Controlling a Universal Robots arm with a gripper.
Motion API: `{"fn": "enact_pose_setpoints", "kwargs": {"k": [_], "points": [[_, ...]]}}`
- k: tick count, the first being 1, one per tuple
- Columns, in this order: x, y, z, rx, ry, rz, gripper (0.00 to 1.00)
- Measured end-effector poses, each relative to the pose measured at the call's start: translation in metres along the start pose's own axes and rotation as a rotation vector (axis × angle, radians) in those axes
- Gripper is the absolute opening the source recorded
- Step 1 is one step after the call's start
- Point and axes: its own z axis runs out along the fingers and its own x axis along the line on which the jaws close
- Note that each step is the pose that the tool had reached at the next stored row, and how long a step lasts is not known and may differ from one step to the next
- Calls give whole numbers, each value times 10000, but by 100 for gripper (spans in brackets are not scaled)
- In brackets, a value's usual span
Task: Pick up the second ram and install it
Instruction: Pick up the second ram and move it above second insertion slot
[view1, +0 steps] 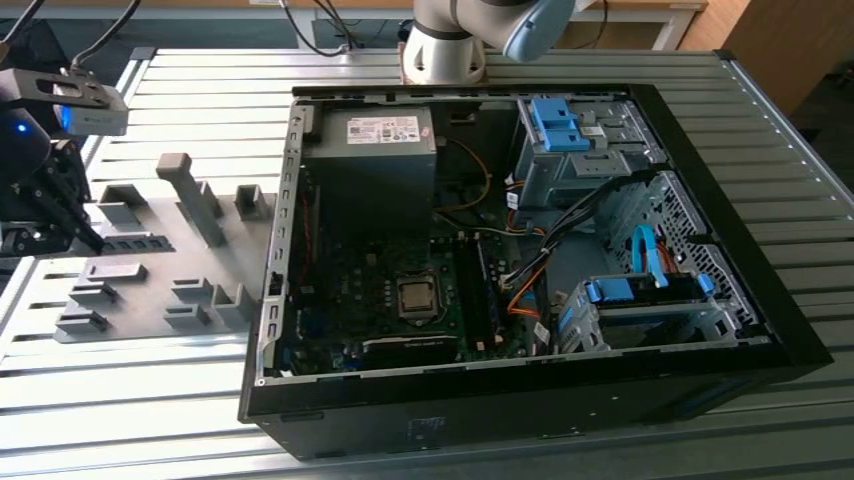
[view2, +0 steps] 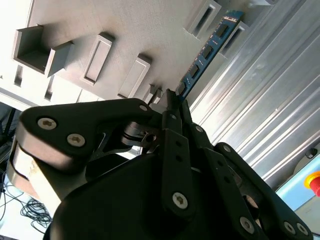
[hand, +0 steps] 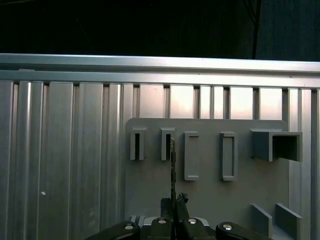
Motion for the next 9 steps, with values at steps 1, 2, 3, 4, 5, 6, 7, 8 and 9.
{"fn": "enact_pose_setpoints", "kwargs": {"k": [1, 2, 3, 4, 5, 6, 7, 8, 9], "points": [[0, 0, -6, -1, 1, 0, 14], [0, 0, -13, -2, 2, 0, 14], [0, 0, -19, 0, 0, 0, 14], [-1, 0, -26, -1, 1, 0, 14], [-1, 0, -34, 0, 0, 0, 14], [-1, 0, -45, 0, 0, 0, 14], [-1, 1, -60, 0, 0, 0, 14], [-2, 1, -76, 0, 0, 0, 14], [-2, 0, -94, -1, 0, -1, 14]]}}
